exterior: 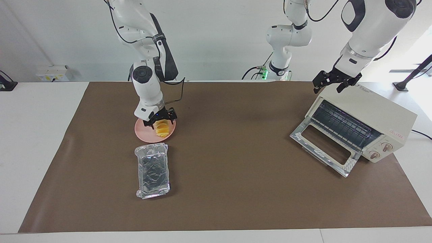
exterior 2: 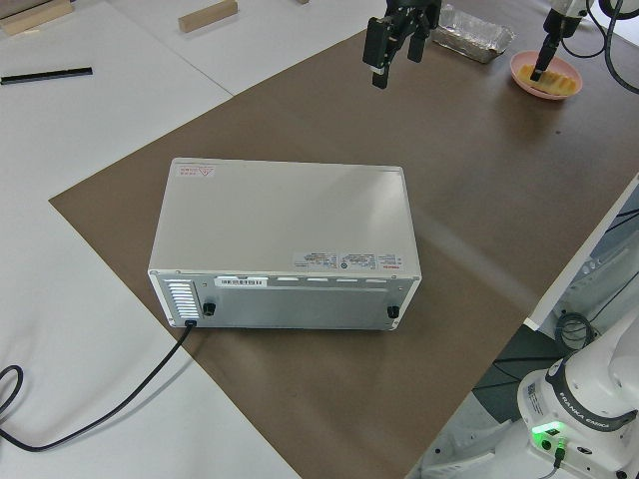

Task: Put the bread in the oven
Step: 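Reach the right gripper down and grasp the orange bread on the plate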

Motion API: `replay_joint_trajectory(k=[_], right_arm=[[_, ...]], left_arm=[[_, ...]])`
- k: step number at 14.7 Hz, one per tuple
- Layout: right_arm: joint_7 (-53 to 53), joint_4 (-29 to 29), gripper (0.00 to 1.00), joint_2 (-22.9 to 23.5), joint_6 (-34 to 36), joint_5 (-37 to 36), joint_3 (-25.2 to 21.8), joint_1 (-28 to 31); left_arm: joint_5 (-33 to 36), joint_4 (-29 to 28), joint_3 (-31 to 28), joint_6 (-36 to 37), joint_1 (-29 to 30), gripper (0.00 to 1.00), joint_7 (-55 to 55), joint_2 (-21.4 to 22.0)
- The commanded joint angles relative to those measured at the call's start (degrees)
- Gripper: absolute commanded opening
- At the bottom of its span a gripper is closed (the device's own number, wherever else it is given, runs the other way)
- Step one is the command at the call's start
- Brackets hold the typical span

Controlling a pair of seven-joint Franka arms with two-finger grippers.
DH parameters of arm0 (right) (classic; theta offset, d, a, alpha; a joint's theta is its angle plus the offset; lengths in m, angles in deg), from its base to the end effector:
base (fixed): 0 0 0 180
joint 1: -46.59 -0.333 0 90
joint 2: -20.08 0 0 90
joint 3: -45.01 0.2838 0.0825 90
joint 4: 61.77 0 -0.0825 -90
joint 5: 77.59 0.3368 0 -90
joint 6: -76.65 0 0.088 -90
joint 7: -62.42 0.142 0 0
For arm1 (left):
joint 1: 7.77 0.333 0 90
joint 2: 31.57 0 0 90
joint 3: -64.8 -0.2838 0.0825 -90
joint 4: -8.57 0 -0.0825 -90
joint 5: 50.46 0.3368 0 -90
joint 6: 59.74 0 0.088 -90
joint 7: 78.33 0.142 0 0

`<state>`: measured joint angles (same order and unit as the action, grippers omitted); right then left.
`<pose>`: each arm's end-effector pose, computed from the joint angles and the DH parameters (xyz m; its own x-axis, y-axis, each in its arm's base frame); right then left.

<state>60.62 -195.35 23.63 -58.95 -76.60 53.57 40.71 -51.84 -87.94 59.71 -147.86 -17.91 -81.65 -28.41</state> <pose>0.4585 0.1191 0.2765 0.9632 0.2677 -0.0255 0.2671 -0.9634 -0.0218 0.4804 -0.0450 0.5341 0.9952 -0.0312 -0.0929 -0.0291 -0.9993 0.0236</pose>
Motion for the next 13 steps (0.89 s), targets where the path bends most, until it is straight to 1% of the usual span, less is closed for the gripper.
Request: replay_joint_trajectory(k=[1,2,3,4,5,6,7,11,12,13], right_arm=[[-1.1,-0.5,1.0,0.0,-1.3,-0.6,-0.1,0.3],[-1.0,-0.5,1.0,0.4,-1.3,-0.6,-0.1,0.4],[-1.0,-0.5,0.96,1.0,-1.4,-0.6,-0.1,0.5],[-1.2,-0.5,0.76,1.6,-1.9,-0.6,-0.1,0.7],[-1.4,-0.5,0.44,1.6,-2.6,-0.6,-0.1,0.7],[-1.5,-0.5,0.18,1.6,-2.6,-0.6,-0.2,0.9],[-2.0,-0.4,0.0,1.6,-2.7,-0.6,-0.1,1.1],[-3.2,1.1,0.0,2.0,-1.6,-0.6,-0.2,1.9],[-3.6,2.3,0.0,1.9,0.5,-0.6,-0.2,2.0],[-4.0,4.8,0.0,1.9,4.1,-0.6,-0.2,2.0]], left_arm=[[-0.1,-2.2,-0.2,0.0,-0.2,1.0,0.4,2.0],[-0.1,-2.2,-0.2,0.1,-0.2,1.0,0.4,2.0],[-0.1,-2.2,-0.2,0.1,-0.2,1.0,0.4,2.0],[-0.1,-2.2,-0.2,0.0,-0.1,1.0,0.4,2.0],[-0.1,-2.3,-0.2,0.1,-0.2,1.0,0.4,2.0],[-0.1,-2.1,-0.2,0.1,-0.2,1.0,0.4,2.0],[-0.1,-2.2,-0.2,0.0,-0.2,1.0,0.4,2.0],[-0.1,-2.1,-0.2,0.0,-0.2,1.0,0.4,2.0],[-0.1,-2.1,-0.1,0.1,-0.2,1.0,0.4,2.0],[-0.1,-2.1,-0.1,0.1,-0.2,1.0,0.4,2.0]])
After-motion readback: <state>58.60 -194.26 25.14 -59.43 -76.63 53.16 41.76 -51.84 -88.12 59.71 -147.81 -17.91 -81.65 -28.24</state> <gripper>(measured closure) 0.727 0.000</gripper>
